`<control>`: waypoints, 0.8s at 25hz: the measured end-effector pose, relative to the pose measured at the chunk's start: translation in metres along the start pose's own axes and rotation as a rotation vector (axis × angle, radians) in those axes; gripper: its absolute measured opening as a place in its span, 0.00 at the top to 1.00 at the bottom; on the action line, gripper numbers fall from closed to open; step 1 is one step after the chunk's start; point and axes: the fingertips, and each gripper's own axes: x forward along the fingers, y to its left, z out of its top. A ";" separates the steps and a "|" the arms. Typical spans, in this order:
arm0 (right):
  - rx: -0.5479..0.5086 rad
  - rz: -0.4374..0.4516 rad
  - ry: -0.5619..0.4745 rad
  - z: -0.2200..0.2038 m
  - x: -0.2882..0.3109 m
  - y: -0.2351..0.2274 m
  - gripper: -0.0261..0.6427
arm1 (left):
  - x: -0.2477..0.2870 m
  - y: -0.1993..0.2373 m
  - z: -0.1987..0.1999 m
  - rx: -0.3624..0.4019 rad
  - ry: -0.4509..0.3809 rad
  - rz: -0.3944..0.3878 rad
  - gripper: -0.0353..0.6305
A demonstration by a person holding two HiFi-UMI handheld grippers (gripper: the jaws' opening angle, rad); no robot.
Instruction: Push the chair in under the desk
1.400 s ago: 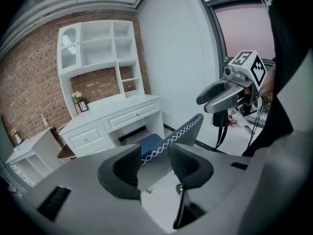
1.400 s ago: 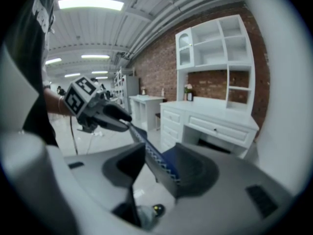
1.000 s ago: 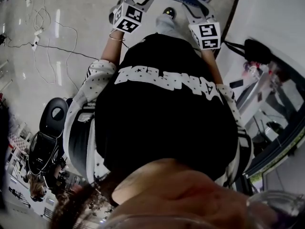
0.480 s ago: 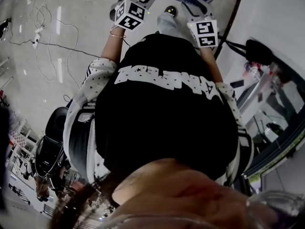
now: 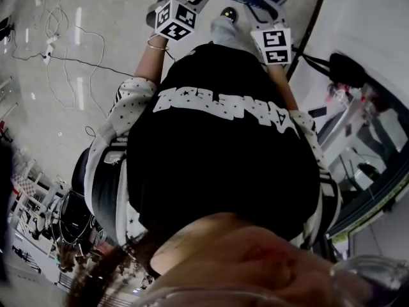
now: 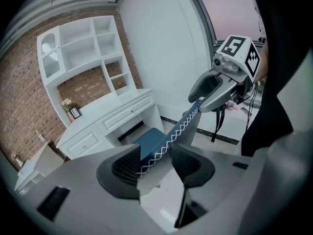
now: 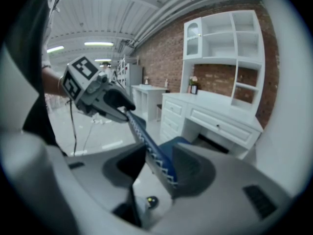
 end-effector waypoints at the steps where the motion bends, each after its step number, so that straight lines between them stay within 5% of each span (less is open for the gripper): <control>1: 0.002 -0.001 0.000 0.000 0.000 0.000 0.68 | 0.000 0.000 0.000 0.003 0.001 -0.001 0.61; 20: -0.002 0.000 0.013 0.004 0.007 -0.002 0.68 | 0.006 0.009 0.000 0.027 0.015 -0.009 0.61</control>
